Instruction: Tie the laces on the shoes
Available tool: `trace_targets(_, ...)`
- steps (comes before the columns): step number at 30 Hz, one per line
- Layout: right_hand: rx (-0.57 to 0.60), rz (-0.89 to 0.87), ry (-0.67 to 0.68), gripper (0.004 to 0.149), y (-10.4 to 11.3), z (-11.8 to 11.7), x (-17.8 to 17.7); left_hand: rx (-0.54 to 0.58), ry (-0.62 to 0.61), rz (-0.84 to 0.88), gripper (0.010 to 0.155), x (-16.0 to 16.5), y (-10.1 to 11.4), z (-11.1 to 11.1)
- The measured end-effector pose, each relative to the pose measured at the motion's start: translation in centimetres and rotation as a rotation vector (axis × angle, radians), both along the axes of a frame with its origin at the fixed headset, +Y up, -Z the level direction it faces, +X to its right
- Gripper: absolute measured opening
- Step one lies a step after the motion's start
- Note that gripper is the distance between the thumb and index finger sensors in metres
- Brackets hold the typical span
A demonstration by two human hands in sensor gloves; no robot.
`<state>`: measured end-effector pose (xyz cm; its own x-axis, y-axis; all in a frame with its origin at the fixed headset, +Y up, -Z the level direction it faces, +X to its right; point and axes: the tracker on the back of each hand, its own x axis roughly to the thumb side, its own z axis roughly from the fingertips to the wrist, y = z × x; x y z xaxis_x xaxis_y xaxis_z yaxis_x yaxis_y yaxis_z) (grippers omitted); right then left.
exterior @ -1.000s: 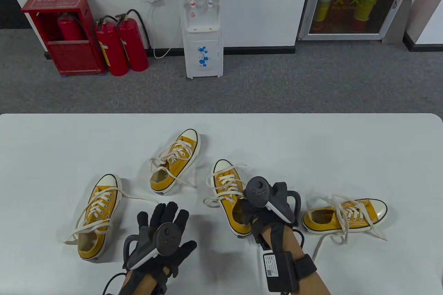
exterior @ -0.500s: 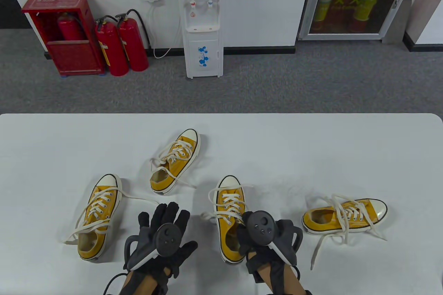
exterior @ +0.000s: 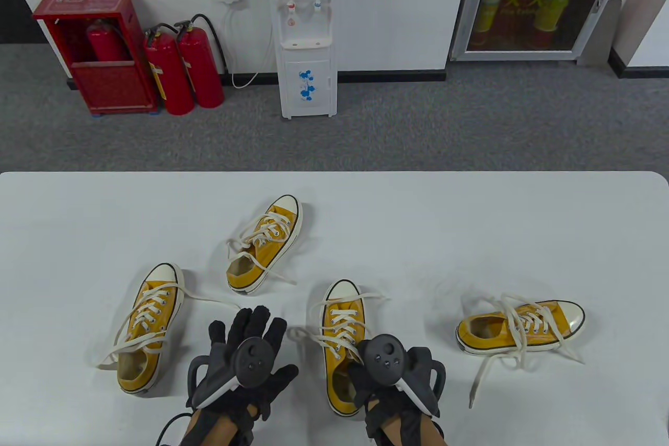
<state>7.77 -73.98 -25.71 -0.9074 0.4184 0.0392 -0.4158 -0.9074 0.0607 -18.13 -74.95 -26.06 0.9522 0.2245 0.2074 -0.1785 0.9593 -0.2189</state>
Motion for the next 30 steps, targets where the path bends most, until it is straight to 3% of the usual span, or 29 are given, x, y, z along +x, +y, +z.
trace_targets(3,-0.055,0.018,0.019,0.069,0.6,0.2,0.6,0.002,0.0,0.003,0.088,0.0,0.0,0.0)
trace_targets(6,-0.021,-0.013,0.035,0.076,1.9,0.3,1.6,0.002,-0.002,0.003,0.088,0.0,0.0,0.0)
trace_targets(16,0.102,-0.098,-0.024,0.055,6.4,-2.0,2.8,0.004,0.0,0.007,0.088,-0.1,0.0,0.0)
trace_targets(25,-0.056,-0.081,0.115,0.053,3.8,-6.6,-0.3,0.0,0.005,0.007,0.088,-0.1,0.0,-0.1)
trace_targets(30,-0.123,0.0,0.159,0.053,2.1,-7.8,-1.5,-0.004,0.004,0.003,0.088,-0.1,0.0,-0.1)
